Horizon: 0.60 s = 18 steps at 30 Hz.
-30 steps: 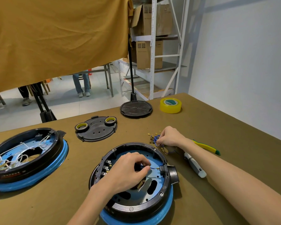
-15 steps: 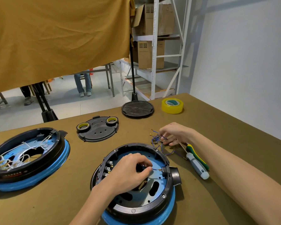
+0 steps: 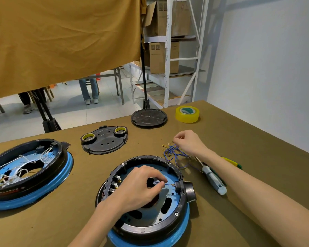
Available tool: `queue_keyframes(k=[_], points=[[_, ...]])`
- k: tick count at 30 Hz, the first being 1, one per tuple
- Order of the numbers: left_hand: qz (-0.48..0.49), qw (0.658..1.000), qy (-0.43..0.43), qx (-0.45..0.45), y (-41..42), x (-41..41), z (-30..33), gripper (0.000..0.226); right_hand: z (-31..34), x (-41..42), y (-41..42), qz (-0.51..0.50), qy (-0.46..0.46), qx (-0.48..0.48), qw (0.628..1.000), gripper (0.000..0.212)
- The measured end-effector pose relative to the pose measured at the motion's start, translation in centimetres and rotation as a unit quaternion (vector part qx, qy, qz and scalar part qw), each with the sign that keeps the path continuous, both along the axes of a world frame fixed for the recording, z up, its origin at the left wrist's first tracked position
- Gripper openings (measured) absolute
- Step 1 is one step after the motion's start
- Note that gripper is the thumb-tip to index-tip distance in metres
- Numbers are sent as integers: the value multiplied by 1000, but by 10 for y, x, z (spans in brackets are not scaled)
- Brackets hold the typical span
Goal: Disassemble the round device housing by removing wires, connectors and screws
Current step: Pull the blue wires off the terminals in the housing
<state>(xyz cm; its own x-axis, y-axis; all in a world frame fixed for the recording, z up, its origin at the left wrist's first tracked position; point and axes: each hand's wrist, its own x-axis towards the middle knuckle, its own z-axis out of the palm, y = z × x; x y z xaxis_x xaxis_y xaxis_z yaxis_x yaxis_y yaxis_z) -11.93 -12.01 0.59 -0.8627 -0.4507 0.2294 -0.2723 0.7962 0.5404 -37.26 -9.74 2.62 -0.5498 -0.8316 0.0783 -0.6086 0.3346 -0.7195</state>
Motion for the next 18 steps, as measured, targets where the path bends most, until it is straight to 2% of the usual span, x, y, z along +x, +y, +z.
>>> queue_keyframes(k=[3, 9, 14, 18], points=[[-19, 1000, 0, -25, 2, -3, 1, 20, -5, 31, 12, 34, -23, -23, 999, 21], [-34, 998, -34, -37, 3, -9, 2, 15, -26, 71, 30, 63, 4, -15, 998, 34], [-40, 998, -36, -44, 4, -18, 4, 9, -35, 71, 33, 19, 8, -45, 999, 37], [-38, 994, -16, -105, 6, -19, 0, 8, -37, 72, 33, -4, 33, -36, 999, 38]])
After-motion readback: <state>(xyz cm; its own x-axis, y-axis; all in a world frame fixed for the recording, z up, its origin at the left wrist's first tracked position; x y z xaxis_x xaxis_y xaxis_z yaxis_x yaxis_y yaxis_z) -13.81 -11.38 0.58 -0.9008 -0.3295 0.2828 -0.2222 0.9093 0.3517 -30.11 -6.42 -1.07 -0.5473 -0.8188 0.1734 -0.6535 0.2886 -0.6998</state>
